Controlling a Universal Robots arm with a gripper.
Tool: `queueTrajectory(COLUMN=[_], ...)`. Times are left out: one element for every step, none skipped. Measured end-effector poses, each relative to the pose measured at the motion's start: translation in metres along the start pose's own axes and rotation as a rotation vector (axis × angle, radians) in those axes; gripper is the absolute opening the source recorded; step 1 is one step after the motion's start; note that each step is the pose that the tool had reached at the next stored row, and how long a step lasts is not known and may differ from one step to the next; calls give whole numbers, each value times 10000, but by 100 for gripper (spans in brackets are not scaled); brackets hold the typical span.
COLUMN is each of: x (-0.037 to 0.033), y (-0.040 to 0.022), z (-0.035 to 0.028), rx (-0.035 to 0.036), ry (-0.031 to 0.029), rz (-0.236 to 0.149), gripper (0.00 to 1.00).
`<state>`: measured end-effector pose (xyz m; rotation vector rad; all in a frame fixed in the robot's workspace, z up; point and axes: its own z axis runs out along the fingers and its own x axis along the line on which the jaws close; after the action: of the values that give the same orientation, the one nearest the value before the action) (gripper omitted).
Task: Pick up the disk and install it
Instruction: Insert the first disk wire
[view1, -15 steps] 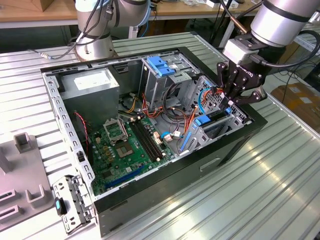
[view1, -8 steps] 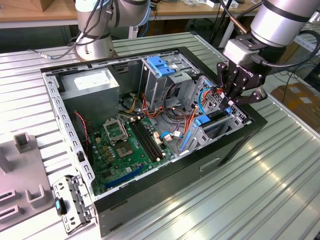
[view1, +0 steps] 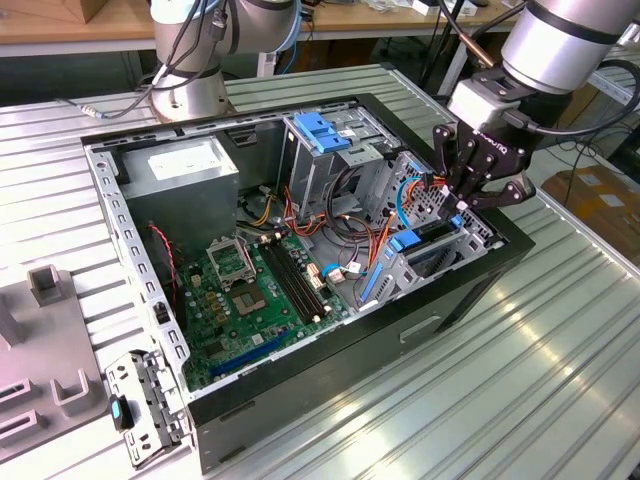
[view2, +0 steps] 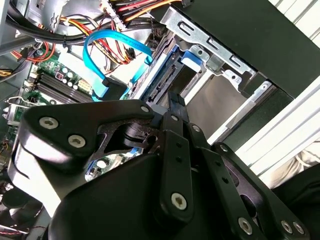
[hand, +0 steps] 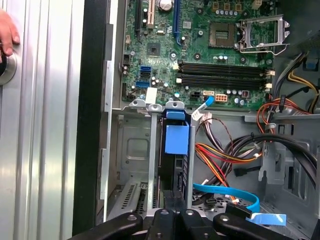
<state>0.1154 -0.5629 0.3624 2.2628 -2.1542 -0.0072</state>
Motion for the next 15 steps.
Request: queueTrajectory(x=[0,1,1,0,1,1,1,1,1,1,1,1,2,2,2], y=[-1,-2,-2,-3,-4,-4,-5,-7,-10,-10,-13,-15,-22,-32,-40], z=[0,0,0,0,0,0,0,0,0,0,0,0,-1,0,0], rx=[0,1,0,0,1,1,1,2,2,2,2,2,2,2,2], ry=[1,1,1,1,2,2,2,3,3,4,4,4,6,4,4], rz=[-19,-33,-43,-69,-91,-106,-123,-173,-192,-203,-223,-238,-256,-261,-266], gripper=[11,11,11,11,11,11,11,11,11,11,11,11,11,11,11])
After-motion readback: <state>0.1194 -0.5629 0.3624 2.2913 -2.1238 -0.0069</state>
